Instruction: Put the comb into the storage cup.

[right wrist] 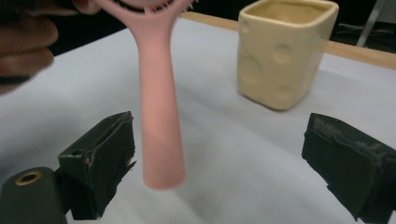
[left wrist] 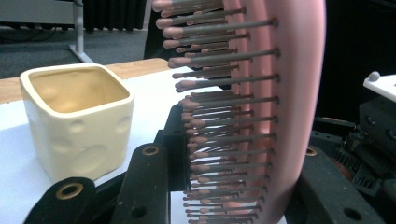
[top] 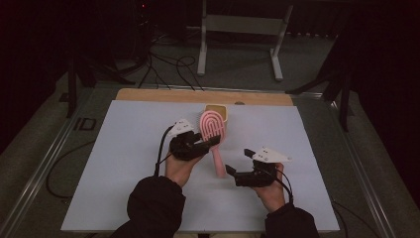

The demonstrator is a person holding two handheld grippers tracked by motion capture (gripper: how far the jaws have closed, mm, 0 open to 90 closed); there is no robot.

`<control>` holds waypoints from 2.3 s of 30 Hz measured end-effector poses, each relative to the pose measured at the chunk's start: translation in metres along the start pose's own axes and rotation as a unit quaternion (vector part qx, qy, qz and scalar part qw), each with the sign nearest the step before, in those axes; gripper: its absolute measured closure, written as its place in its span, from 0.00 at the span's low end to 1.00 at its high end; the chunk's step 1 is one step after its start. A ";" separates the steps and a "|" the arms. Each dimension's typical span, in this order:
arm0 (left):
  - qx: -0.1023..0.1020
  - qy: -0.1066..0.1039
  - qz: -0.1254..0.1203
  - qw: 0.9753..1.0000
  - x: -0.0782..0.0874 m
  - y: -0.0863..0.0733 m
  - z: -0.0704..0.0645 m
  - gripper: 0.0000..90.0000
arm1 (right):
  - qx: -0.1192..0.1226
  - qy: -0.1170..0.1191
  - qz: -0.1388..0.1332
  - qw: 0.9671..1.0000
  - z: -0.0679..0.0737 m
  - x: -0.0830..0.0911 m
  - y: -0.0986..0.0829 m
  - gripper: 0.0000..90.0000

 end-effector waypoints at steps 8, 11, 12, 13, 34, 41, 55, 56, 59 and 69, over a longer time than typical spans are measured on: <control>-0.001 0.004 -0.004 1.000 0.004 0.004 0.001 0.72 | 0.002 -0.021 0.006 1.000 -0.009 0.007 -0.008 0.10; -0.001 0.007 -0.007 1.000 0.006 0.006 0.002 0.72 | -0.001 -0.023 0.006 1.000 -0.012 0.010 -0.014 0.10; -0.002 0.007 -0.008 1.000 0.007 0.007 0.002 0.72 | -0.004 -0.021 0.004 1.000 -0.013 0.011 -0.016 0.10; -0.002 0.007 -0.008 1.000 0.008 0.008 0.002 0.72 | -0.004 -0.023 0.001 1.000 -0.014 0.012 -0.017 0.10; -0.011 0.030 -0.023 0.999 0.030 0.025 0.010 0.72 | -0.033 -0.050 -0.049 0.997 -0.036 0.038 -0.046 0.11; -0.012 0.038 -0.024 0.999 0.033 0.033 0.015 0.72 | -0.037 -0.040 -0.060 0.997 -0.038 0.042 -0.046 0.10; -0.014 0.045 -0.027 0.999 0.036 0.046 0.020 0.72 | -0.047 -0.033 -0.054 0.997 -0.042 0.039 -0.049 0.10; -0.013 0.044 -0.027 0.999 0.036 0.047 0.020 0.72 | -0.047 -0.033 -0.053 0.997 -0.042 0.038 -0.049 0.10; -0.017 0.047 -0.027 0.998 0.036 0.049 0.021 0.72 | -0.048 -0.034 -0.055 0.997 -0.043 0.038 -0.050 0.10; -0.023 0.054 -0.031 0.998 0.036 0.056 0.024 0.72 | -0.048 -0.038 -0.052 0.997 -0.044 0.036 -0.052 0.11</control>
Point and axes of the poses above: each handheld gripper's, and its own axes: x roughly backward along the jaws, y roughly out of its top, z roughly to its left, the point moved 6 cm from there along -x, roughly forward along the jaws, and after that the axes turned 13 degrees about z, right-handed, at the moved point
